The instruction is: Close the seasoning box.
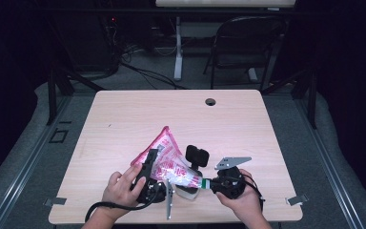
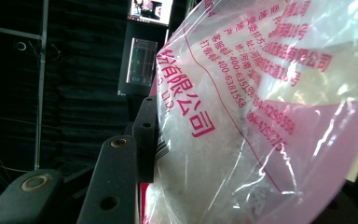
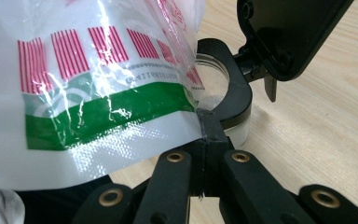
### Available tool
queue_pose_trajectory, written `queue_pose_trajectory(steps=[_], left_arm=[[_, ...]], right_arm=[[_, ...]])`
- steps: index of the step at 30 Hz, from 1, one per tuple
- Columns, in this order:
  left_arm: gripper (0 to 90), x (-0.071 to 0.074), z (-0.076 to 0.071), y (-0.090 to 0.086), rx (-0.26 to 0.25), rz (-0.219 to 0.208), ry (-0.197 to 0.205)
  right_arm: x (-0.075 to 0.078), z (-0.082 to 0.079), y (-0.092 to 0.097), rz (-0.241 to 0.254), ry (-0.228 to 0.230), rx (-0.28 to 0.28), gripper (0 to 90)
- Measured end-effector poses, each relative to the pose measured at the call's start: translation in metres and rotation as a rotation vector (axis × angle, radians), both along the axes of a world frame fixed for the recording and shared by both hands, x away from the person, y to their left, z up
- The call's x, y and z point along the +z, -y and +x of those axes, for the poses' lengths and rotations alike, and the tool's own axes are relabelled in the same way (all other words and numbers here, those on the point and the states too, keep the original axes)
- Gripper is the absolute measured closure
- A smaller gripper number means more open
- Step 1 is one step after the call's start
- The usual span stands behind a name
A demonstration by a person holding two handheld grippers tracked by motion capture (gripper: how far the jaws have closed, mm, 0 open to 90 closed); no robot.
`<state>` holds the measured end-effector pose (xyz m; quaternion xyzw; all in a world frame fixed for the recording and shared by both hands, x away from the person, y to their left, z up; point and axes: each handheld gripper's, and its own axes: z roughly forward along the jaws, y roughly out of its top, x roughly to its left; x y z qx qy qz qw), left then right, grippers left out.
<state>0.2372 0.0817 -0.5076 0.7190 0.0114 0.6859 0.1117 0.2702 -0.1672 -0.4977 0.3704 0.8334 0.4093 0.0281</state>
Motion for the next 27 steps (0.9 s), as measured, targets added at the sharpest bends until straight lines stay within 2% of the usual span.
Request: queue_pose_trajectory(steps=[27], left_arm=[[61.8, 0.0002, -0.0014, 0.0003, -0.006, 0.013, 0.020]], right_arm=[[-0.0010, 0.0010, 0.0006, -0.004, -0.002, 0.004, 90.0]])
